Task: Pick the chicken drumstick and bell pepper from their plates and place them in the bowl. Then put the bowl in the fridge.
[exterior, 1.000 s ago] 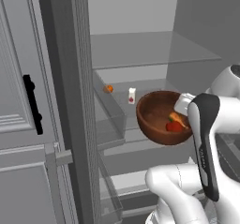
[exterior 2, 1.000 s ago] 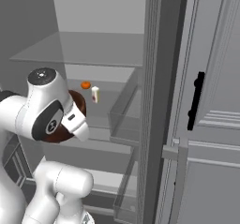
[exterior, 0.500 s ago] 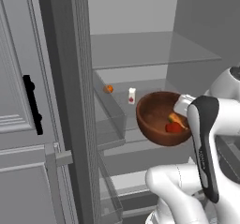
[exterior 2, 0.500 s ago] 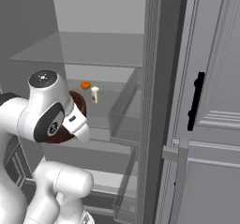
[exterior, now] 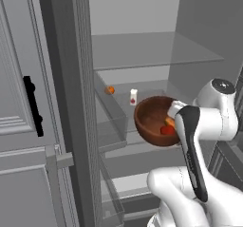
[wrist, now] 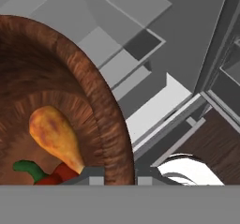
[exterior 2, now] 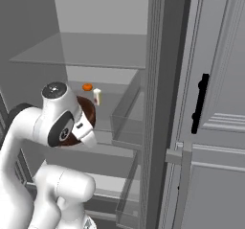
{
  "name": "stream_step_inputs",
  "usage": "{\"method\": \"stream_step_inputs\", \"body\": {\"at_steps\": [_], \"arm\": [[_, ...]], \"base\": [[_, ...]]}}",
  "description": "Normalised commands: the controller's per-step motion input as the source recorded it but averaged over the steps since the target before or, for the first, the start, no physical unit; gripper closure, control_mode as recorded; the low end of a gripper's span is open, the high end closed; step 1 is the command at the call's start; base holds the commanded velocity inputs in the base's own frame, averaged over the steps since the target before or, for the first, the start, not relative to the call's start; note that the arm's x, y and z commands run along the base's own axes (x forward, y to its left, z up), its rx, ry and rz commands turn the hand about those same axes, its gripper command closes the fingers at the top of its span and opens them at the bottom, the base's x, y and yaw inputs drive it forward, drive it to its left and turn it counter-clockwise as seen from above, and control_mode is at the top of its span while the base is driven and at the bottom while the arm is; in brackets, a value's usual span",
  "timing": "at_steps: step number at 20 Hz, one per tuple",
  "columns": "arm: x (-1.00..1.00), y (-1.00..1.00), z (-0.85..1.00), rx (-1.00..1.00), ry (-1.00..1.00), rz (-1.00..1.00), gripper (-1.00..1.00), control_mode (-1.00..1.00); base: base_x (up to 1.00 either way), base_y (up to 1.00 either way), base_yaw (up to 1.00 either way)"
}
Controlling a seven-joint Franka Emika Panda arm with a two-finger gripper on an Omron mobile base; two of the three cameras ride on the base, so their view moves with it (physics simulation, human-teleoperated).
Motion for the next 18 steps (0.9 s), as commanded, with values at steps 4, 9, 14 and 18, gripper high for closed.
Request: {"method": "stream_step_inputs", "body": {"at_steps": [4,9,14,18], "arm": [[0.97,-0.05,-0.28,0.06,0.0,-0.15,1.0,-1.0],[0.88,0.0,-0.36,0.08,0.0,-0.15,1.0,-1.0],[0.93,0.0,-0.08,0.13,0.0,-0.14,1.0,-1.0],[0.83,0.0,-0.13,0.0,0.0,-0.16,1.0,-1.0]], "base": [[0.0,0.0,0.0],[0.0,0.0,0.0],[0.0,0.0,0.0],[0.0,0.0,0.0]]}}
